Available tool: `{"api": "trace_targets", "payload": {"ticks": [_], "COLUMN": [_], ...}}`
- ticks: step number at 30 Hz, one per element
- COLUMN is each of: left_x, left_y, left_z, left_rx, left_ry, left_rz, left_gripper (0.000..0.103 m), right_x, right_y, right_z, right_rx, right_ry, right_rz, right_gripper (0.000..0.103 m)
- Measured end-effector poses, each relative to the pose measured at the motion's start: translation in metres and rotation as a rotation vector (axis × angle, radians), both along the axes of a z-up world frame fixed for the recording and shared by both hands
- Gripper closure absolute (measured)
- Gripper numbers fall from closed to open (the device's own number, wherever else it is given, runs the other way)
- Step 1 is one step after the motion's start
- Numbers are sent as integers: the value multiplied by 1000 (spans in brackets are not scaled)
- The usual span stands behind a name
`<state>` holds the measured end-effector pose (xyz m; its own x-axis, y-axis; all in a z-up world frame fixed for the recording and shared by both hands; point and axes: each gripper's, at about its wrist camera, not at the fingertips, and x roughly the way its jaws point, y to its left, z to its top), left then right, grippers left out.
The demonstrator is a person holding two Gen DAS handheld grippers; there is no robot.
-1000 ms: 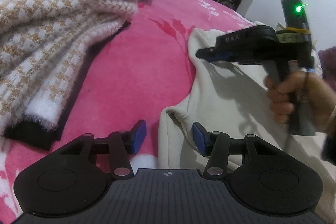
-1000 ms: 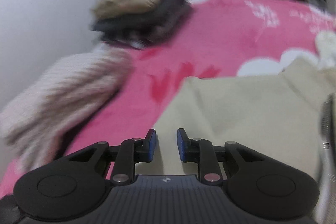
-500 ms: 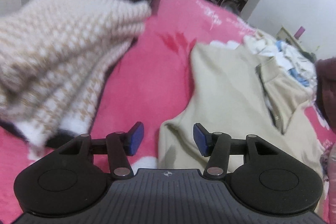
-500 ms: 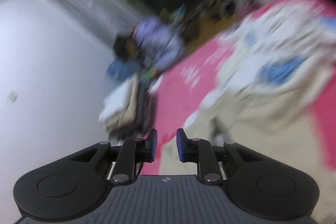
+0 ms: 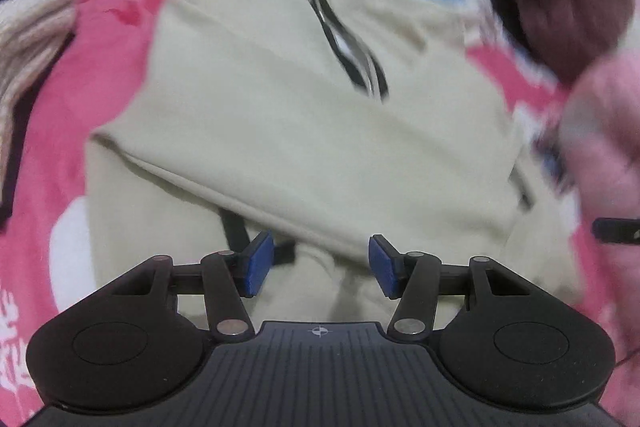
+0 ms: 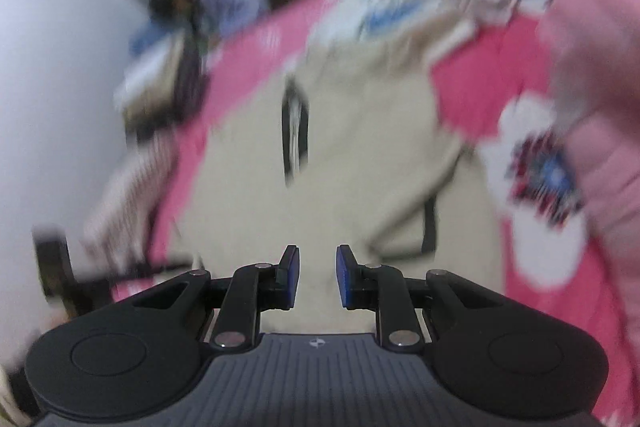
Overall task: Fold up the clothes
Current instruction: 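Release the cuff with the right gripper while the left gripper smooths the jacket side, then move both open grippers over the jacket toward its collar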
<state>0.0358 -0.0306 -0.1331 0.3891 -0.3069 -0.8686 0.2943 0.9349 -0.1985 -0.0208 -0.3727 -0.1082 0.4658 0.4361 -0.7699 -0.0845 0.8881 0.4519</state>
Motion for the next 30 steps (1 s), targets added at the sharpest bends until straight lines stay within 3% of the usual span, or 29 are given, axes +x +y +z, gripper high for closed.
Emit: {"api": "trace_targets", "payload": {"ticks": [3, 6, 8, 14, 16, 21, 23, 26, 28, 30], "left_x": [-6, -10, -14, -24, -20, -5, -7, -10, -10, -9], "left_y": [-22, -21, -20, -38, -50, -83, -87, -88, -88, -88], "left_z": [-16, -10, 3, 28, 27, -15, -23, -22, -23, -24], "left_rx": [134, 161, 180, 196, 205, 302, 336, 344, 344, 346], "left_ry": [31, 40, 27, -46, -55, 50, 47, 39, 42, 48], "left_rz": [-44, -12, 1, -2, 0, 17, 25, 37, 41, 44], "left_gripper": [50, 50, 50, 49, 49, 45, 43, 43, 43, 42], "right_x": [-7, -15, -25, -47, -42, -15, -7, -5, -5, 1], "right_y": [31, 58, 61, 58, 64, 77, 82, 76, 72, 69], "right_z": [-41, -83, -81, -18, -16, -61, -81, -60, -45, -49], "right_rx": [-165, -389, -440, -400, -398, -392, -408, -368, -362, -374], "right_ry": [29, 80, 67, -81, -103, -25, 8, 17, -24, -21], "right_rz": [106, 191, 201, 124, 126, 101, 91, 43, 11, 0], "right_gripper": [81, 81, 81, 81, 80, 80, 80, 80, 80, 80]}}
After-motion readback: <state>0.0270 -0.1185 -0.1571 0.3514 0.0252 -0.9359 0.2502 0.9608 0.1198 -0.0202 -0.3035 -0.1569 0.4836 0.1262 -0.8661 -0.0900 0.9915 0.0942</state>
